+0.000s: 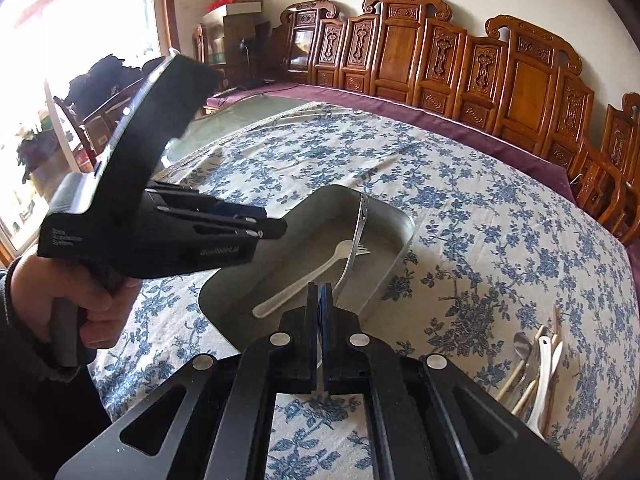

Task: Organize utensils
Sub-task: 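Carry the white fork into the grey metal tray and open the left tool, then withdraw the open left tool from the tray toward the utensil pile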

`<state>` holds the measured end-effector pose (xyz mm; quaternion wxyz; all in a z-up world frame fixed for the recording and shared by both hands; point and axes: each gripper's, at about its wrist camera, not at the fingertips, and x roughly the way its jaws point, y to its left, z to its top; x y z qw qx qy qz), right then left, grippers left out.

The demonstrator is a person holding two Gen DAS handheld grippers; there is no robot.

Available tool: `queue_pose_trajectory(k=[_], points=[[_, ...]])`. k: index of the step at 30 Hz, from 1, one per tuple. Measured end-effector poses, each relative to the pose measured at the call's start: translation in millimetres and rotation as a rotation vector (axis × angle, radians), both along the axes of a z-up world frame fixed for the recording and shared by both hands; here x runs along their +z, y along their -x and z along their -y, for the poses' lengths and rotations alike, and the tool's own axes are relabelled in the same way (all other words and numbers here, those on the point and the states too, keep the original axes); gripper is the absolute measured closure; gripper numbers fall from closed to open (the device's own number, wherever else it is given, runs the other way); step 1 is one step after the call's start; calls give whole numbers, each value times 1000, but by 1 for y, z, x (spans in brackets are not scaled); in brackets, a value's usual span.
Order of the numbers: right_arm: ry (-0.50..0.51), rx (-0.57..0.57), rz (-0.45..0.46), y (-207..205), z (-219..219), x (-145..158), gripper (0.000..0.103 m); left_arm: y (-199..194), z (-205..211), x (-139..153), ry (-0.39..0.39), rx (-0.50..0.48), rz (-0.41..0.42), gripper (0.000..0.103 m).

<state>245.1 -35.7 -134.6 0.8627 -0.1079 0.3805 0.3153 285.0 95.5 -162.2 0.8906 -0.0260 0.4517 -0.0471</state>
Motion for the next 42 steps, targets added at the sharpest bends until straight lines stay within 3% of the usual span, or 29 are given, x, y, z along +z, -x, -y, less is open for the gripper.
queue_pose_trajectory(k=[17,26,35,42], points=[[-44,-27,-146,-32,-42,-50,101,-3,-34,11,-1,64,25,77],[-75,-30,-187,-35,-48,-60,100,-2,-36,11,1,70,25,76],[-116,-17,-167,-27,-36,-47,99,-1,-29,11,-1,63,28,76],[-115,-44,-56,-7,25,-9,99,9,-2,17,-3,15,50,67]])
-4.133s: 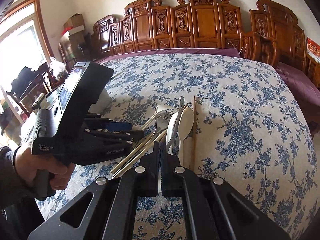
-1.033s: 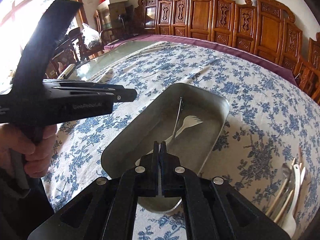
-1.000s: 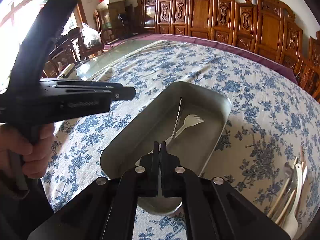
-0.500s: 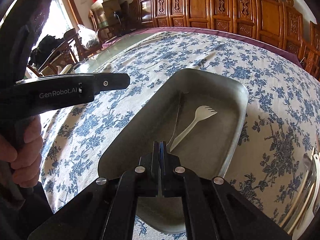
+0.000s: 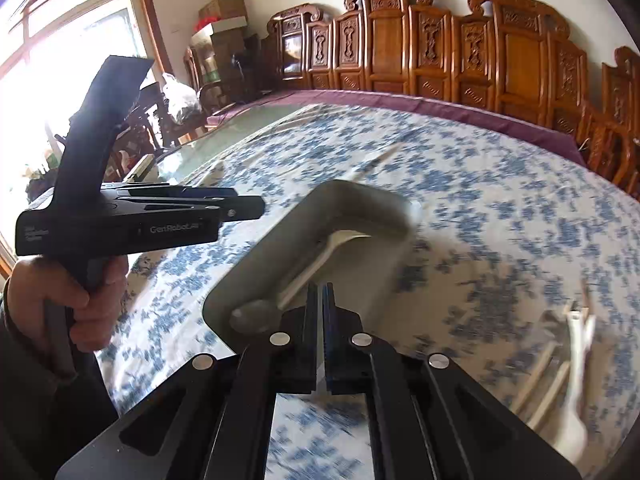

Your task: Organize utensils

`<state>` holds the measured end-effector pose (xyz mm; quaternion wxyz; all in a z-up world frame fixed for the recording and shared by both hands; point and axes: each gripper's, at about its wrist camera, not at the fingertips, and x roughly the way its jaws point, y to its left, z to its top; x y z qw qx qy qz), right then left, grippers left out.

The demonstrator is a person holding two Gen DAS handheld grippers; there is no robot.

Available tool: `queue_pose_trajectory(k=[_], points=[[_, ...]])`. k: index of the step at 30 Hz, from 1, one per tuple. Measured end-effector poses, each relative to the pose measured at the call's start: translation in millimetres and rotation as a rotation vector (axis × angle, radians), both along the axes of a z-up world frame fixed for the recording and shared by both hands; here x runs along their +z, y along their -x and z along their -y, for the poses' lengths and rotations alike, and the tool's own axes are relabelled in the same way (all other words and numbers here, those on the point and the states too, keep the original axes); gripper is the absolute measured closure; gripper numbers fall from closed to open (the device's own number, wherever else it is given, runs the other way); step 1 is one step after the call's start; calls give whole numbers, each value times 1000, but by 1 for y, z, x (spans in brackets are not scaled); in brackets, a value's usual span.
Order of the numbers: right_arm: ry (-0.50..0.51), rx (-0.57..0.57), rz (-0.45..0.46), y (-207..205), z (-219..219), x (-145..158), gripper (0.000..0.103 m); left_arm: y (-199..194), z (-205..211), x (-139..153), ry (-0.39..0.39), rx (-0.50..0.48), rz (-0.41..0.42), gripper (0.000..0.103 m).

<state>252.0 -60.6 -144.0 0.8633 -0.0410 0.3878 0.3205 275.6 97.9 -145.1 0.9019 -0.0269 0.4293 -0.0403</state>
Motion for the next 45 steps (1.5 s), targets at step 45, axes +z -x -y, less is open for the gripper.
queue_pose_trajectory(k=[45], points=[[173,-221,-172,-38,204,-82,82,45,198,-52,-36,-300,-89,53]])
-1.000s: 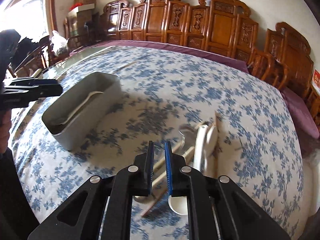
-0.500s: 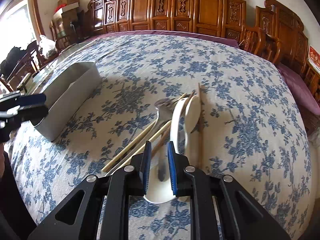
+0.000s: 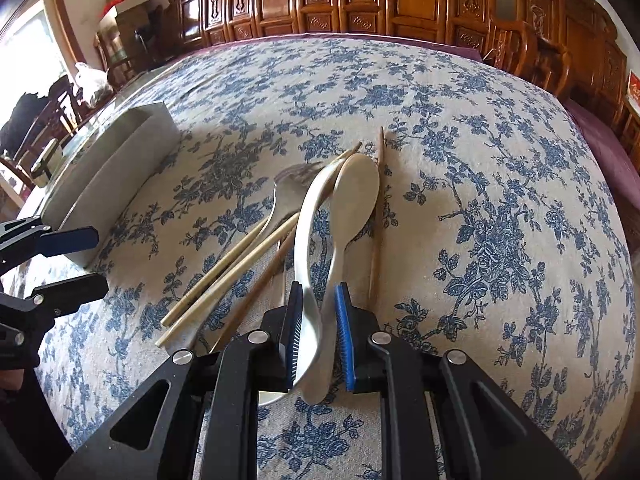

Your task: Organize utensils

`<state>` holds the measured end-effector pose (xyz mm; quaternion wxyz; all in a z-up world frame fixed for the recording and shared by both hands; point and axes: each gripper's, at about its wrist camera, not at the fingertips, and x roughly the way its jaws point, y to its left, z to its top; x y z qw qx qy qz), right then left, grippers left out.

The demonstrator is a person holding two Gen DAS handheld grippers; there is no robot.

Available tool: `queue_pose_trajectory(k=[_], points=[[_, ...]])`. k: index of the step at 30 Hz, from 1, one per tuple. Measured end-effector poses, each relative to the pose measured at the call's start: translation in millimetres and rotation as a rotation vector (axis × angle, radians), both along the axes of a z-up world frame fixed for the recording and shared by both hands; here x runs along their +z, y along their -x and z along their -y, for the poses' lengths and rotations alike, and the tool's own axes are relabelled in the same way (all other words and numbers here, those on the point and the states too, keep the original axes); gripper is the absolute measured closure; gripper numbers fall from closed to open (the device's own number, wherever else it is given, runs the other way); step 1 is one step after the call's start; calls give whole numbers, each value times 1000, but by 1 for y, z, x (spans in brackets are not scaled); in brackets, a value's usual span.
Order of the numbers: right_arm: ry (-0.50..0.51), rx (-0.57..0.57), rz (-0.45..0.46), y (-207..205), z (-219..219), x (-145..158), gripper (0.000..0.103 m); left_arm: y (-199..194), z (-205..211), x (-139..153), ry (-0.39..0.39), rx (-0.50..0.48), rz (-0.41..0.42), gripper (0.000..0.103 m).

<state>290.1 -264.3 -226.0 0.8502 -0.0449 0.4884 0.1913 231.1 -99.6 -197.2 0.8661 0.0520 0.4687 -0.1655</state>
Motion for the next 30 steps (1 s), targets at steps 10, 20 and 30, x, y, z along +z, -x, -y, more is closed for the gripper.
queue_pose_trajectory(k=[10,20,30], points=[[-21,38,-29,9,7,12,83,2,18,-3,23,18,-29,53],[11,25,-61,14,8,6,94,2,45,-3,9,-7,-32,53],[-33,-73,83,13,29,43,97,0,60,-4,-11,-24,-35,70]])
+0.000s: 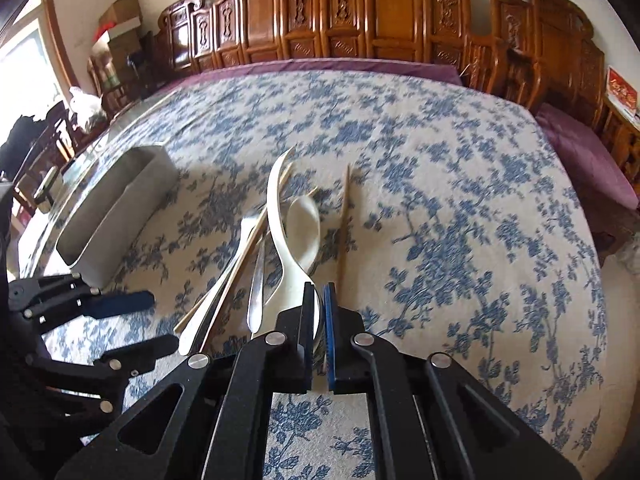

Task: Organize utensils
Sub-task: 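Grasp the steel fork with the left tool while the right tool holds the white spoon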

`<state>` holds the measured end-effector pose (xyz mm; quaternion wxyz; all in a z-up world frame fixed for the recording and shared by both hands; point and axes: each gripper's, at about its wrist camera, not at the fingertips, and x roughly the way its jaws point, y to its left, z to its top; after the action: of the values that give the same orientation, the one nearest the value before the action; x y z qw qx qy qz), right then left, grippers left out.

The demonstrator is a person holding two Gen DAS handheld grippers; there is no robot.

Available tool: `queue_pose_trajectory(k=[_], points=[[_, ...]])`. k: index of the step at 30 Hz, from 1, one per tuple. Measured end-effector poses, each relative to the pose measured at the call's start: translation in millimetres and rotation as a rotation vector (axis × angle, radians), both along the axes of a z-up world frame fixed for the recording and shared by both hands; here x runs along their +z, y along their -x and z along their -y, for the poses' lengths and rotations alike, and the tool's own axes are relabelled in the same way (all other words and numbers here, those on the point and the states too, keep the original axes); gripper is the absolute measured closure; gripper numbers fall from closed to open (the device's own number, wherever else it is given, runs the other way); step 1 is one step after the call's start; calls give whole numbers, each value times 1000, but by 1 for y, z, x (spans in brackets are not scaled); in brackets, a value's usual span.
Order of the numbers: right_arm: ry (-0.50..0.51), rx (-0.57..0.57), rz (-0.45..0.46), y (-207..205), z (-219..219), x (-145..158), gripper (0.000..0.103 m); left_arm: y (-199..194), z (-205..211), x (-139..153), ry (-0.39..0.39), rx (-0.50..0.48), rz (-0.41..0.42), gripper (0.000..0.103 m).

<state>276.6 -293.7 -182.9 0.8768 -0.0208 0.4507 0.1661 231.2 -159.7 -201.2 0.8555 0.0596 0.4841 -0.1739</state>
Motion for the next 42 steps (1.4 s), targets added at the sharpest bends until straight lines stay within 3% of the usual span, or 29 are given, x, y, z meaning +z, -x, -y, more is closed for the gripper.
queue_pose_trajectory(k=[7,26,31,36,42], points=[[20,-58,38,-4,18,7,98,-8,7,-9,-21,8,-7,79],[24,-66,48,-4,15,5,97,-68,13,-19,-34,76,-31,81],[16,-63,46,-6,15,4,97,-88,8,-20,-1,120,-44,82],[6,-60,48,-6,15,6,97,-99,4,-27,9,149,-67,93],[8,-50,42,-6,11,4,97,-104,0,-29,2,158,-66,94]])
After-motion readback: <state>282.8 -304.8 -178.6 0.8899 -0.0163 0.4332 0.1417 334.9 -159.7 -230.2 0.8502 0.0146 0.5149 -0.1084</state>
